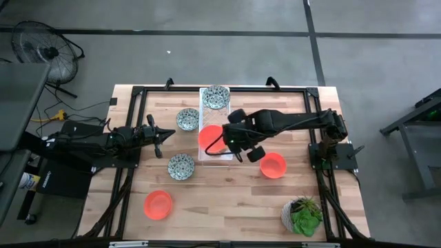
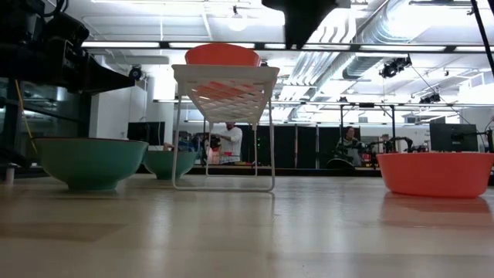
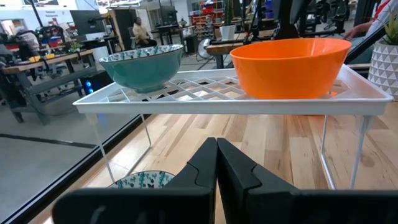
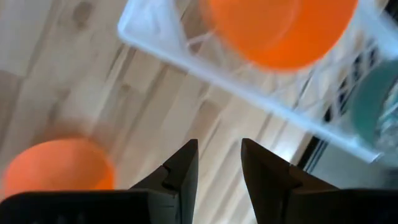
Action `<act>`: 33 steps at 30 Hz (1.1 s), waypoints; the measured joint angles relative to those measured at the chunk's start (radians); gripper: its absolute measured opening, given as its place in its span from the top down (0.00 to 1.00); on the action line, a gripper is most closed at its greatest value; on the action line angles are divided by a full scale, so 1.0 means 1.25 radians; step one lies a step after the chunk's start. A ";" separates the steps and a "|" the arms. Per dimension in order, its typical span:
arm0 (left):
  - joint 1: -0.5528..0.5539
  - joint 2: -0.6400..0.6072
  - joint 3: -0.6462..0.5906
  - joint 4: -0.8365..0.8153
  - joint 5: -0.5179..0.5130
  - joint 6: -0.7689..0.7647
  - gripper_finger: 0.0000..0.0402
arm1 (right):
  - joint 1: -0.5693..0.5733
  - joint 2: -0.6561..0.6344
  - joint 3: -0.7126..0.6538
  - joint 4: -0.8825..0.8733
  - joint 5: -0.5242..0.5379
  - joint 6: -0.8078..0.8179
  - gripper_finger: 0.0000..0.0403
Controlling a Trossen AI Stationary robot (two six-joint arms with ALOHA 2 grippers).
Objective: Pick & Place Mini bowls
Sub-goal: Stack the top orange bowl on the orange bowl on the shelf
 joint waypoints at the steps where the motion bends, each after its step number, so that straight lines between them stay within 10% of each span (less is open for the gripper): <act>1: 0.000 0.000 0.000 0.001 0.000 0.000 1.00 | 0.000 -0.001 0.000 -0.023 -0.001 0.024 0.73; 13: 0.000 0.000 0.000 0.000 0.000 0.000 1.00 | 0.006 -0.024 -0.048 -0.118 -0.123 0.233 0.73; 33: 0.000 0.000 0.000 0.000 0.000 0.000 1.00 | 0.048 -0.173 -0.459 0.099 -0.239 0.502 0.73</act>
